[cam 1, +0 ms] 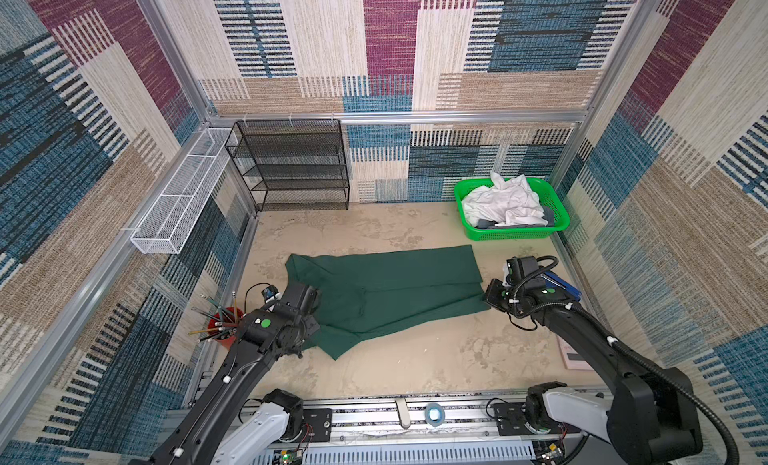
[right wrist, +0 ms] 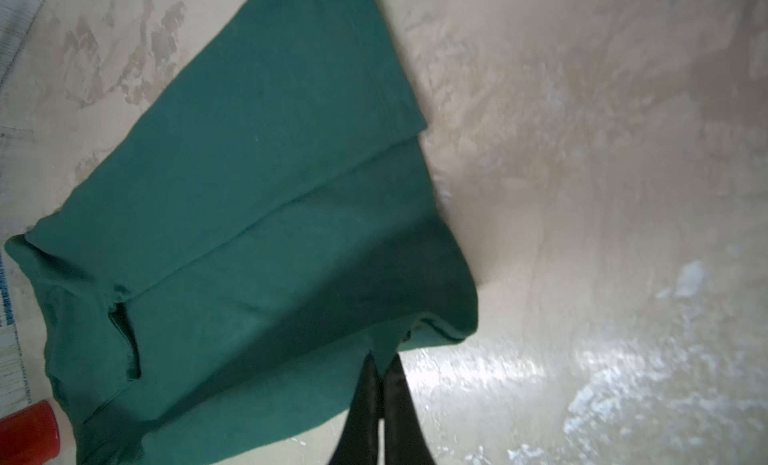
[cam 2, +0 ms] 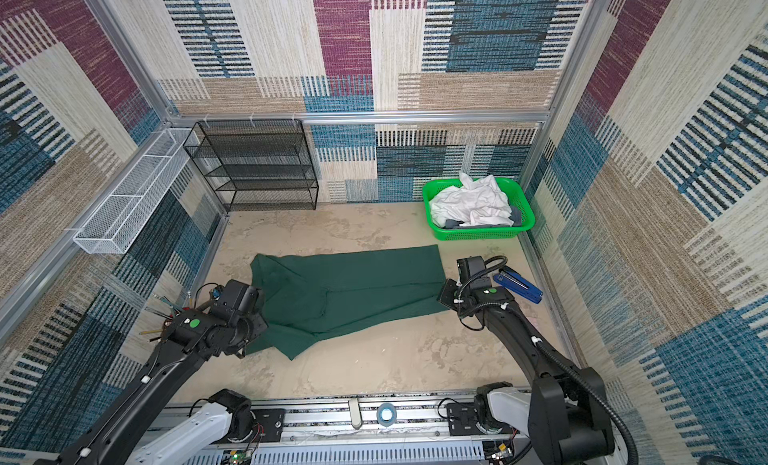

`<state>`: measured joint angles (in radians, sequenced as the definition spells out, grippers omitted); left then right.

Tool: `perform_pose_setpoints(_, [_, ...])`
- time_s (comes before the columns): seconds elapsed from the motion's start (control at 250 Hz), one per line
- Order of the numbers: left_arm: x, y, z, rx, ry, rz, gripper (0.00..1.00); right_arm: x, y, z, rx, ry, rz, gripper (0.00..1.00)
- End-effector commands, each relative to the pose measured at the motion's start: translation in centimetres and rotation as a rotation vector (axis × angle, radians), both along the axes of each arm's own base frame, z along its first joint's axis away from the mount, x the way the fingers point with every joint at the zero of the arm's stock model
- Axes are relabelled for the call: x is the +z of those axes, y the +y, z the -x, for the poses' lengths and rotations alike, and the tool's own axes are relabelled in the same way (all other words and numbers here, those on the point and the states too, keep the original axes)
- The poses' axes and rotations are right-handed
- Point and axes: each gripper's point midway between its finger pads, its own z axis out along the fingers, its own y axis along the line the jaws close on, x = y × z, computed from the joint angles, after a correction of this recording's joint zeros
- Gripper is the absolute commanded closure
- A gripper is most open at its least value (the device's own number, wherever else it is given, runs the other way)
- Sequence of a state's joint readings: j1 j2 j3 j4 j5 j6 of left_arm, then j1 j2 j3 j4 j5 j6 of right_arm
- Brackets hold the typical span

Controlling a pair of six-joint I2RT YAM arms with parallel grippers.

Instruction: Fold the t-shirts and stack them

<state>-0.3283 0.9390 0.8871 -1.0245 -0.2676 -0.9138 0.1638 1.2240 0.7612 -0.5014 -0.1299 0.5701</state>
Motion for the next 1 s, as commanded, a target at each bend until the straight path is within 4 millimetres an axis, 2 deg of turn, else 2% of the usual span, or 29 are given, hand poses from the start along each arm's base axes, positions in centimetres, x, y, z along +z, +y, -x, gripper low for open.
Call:
perform_pose_setpoints(0.0, [1.9, -1.0, -4.5, -0.121, -0.078, 0.003, 1.0, 1.2, -0.8, -3.3, -0.014, -0.09, 0.049, 1.0])
perform_pose_setpoints(0.184, [1.2, -0.1, -9.5, -0.123, -0.078, 0.025, 1.0, 0.0, -1.6, -5.9, -0.029, -0.073, 0.065, 1.0])
perform_pose_setpoints(0.428, [0.4, 1.2, -14.1, -0.116, -0.069, 0.04, 1.0, -1.8, -2.1, -8.6, -0.028, -0.066, 0.063, 1.0])
perform_pose_setpoints(0.692, [-1.4, 1.5, -16.7, -0.102, -0.037, 0.06, 0.99, -3.0, -1.7, -11.0, -0.003, -0.071, 0.057, 1.0])
perform_pose_setpoints(0.996, [-3.4, 1.7, -19.6, -0.091, -0.004, 0.069, 0.96, -5.0, -2.5, -11.7, -0.028, -0.04, 0.102, 1.0])
